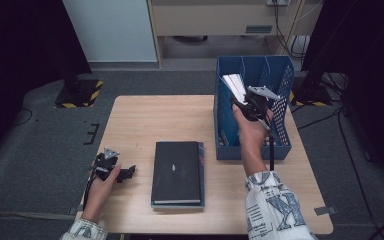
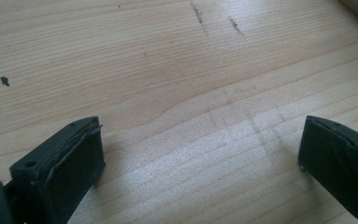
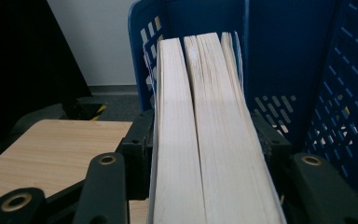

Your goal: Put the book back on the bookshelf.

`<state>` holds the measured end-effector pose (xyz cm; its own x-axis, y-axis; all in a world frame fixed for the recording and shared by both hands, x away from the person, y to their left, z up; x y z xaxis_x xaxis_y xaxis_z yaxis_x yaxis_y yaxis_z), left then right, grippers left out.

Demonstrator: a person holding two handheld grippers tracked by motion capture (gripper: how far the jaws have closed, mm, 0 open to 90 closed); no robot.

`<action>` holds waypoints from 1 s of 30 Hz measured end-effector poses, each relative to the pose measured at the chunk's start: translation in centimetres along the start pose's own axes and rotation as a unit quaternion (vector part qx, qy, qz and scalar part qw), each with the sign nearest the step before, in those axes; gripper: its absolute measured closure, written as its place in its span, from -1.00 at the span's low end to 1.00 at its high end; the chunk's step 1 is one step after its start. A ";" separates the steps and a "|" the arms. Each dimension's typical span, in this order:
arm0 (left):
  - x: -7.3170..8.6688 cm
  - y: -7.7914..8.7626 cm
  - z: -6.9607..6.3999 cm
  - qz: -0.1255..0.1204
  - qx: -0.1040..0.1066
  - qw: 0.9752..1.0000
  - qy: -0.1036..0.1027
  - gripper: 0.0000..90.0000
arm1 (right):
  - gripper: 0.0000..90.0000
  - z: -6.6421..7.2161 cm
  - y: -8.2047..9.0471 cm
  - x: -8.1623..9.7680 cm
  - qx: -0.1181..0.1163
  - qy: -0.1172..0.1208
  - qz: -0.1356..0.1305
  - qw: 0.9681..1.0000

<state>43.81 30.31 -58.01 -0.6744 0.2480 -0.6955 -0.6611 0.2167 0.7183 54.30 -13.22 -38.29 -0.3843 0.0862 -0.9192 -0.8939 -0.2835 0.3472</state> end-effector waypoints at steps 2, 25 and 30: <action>0.0 0.0 0.0 0.000 0.000 1.000 0.000 -1.00 | 0.14 0.0 -0.1 -0.3 0.001 0.002 0.002 1.000; 0.0 0.0 -0.1 0.000 0.001 1.000 -0.001 -1.00 | 0.34 0.4 -0.7 -0.7 0.004 0.014 0.033 0.999; 0.0 0.0 -0.1 0.000 0.001 1.000 -0.002 -1.00 | 0.34 0.6 -0.7 -0.6 0.008 0.014 0.029 0.999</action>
Point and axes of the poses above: each handheld gripper's, and its own axes: y roughly backward along the jaws, x roughly out of its underside, z roughly to its left, the point moved 6 cm from there along -y, roughly forward along the jaws, and after that the axes turned 1 degree about -x, right-handed, at the moved point
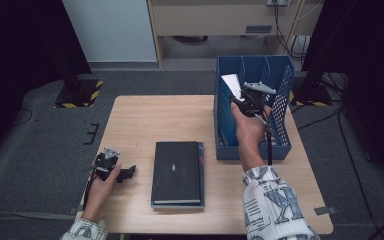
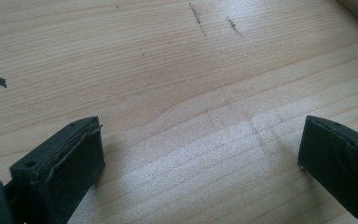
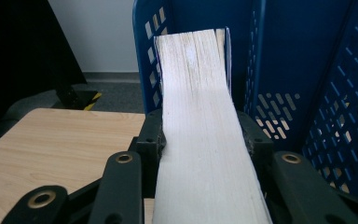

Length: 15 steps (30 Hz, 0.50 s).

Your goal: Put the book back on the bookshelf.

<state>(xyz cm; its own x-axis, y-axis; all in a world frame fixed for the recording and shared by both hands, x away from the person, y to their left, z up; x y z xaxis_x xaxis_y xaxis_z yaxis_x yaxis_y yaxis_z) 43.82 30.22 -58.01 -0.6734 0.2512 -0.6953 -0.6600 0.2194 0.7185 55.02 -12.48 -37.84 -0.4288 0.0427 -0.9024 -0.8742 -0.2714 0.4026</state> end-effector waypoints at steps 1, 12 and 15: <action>0.0 0.0 0.0 0.000 0.000 1.000 0.000 -1.00 | 0.34 0.0 0.0 0.0 0.001 0.002 0.002 1.000; 0.0 0.0 -0.1 -0.002 0.002 1.000 0.000 -1.00 | 0.26 0.3 -0.2 0.0 -0.002 0.012 0.025 1.000; 0.0 0.0 -0.1 -0.002 0.002 1.000 0.000 -1.00 | 0.24 0.1 -0.3 0.1 0.002 0.015 0.037 0.999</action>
Point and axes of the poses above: each handheld gripper's, and its own axes: y roughly backward along the jaws, x roughly out of its underside, z roughly to its left, the point moved 6 cm from there along -y, roughly forward along the jaws, and after that the axes turned 1 degree about -x, right-handed, at the moved point
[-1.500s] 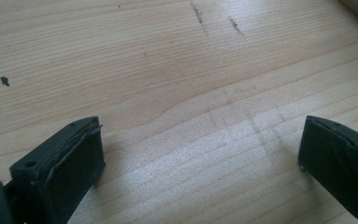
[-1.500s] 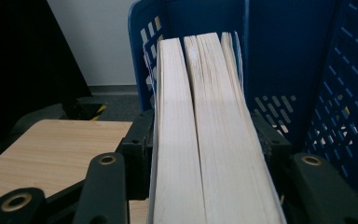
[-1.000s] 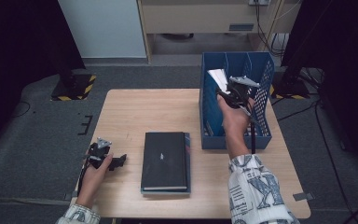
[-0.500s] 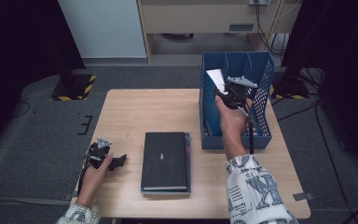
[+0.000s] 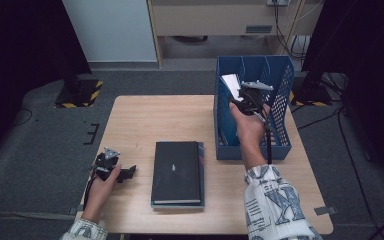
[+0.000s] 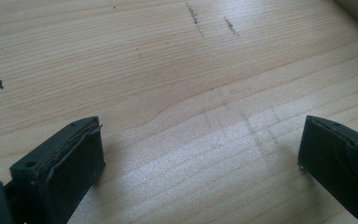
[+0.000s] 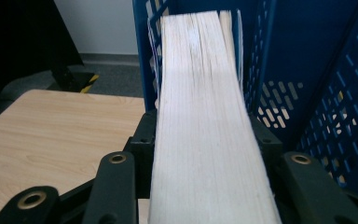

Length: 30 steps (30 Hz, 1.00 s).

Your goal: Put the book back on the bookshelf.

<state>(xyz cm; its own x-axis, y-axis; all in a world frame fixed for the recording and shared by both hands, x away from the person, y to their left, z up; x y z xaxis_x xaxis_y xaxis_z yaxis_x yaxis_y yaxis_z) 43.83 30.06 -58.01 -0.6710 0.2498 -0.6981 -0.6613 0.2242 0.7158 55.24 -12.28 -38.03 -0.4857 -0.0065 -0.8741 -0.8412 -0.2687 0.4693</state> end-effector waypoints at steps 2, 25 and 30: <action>0.0 0.0 0.0 0.000 0.000 1.000 0.000 -1.00 | 0.25 0.0 -0.1 0.1 0.000 0.001 0.005 1.000; 0.0 0.0 0.0 0.002 0.001 1.000 -0.004 -1.00 | 0.34 -0.2 0.0 0.2 -0.002 -0.007 -0.007 1.000; 0.0 0.0 0.0 0.002 0.001 1.000 -0.004 -1.00 | 0.34 -0.3 0.1 0.2 -0.003 -0.012 -0.013 1.000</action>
Point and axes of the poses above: each handheld gripper's, and its own axes: y roughly backward along the jaws, x roughly out of its underside, z roughly to its left, the point moved 6 cm from there along -y, roughly forward along the jaws, and after that the axes turned 1 degree about -x, right-handed, at the moved point
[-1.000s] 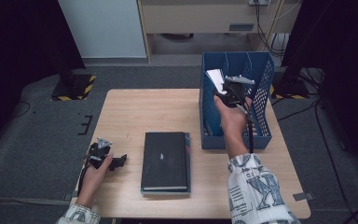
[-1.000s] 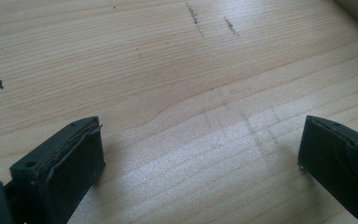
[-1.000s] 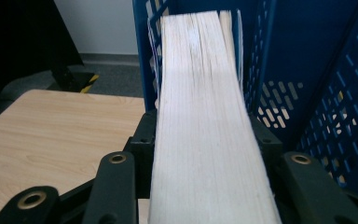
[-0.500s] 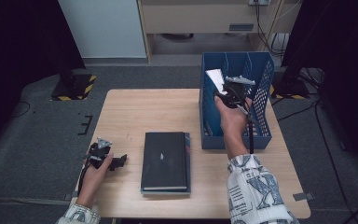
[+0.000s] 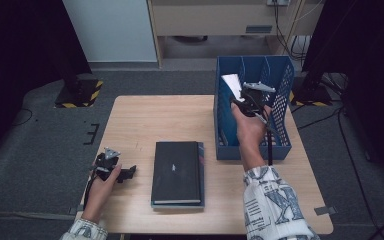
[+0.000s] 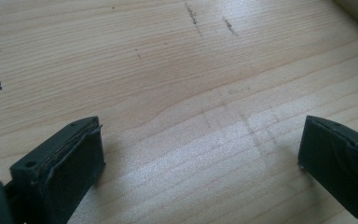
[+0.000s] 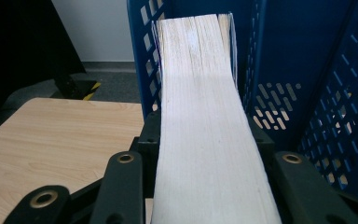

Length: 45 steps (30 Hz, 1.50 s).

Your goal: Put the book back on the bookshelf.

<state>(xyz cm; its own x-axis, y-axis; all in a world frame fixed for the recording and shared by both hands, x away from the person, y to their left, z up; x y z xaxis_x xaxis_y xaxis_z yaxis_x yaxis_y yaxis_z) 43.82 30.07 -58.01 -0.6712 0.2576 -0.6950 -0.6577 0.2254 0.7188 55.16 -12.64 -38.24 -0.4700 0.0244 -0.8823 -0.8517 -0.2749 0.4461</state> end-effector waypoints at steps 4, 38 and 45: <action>0.0 0.0 0.0 0.000 0.000 1.000 0.000 -1.00 | 0.35 -0.2 0.0 0.0 0.000 -0.011 -0.002 1.000; 0.0 0.0 -0.1 -0.002 0.001 1.000 0.002 -1.00 | 0.35 -0.7 -2.4 -2.9 0.006 -0.040 -0.014 0.999; 0.0 -0.1 -0.1 -0.002 0.002 1.000 0.001 -1.00 | 0.35 -0.7 -3.2 -3.2 0.015 -0.038 -0.012 0.999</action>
<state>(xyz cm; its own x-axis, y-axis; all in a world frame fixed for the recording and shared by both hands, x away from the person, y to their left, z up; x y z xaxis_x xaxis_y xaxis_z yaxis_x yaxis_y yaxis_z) 43.86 29.97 -58.01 -0.6687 0.2550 -0.6985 -0.6595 0.2303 0.7155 59.54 -12.47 -36.90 -0.4638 0.1044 -0.8798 -0.8694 -0.2448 0.4293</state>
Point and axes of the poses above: each handheld gripper's, and its own axes: y roughly backward along the jaws, x roughly out of its underside, z roughly to its left, the point moved 6 cm from there along -y, roughly forward along the jaws, and after that the axes turned 1 degree about -x, right-handed, at the moved point
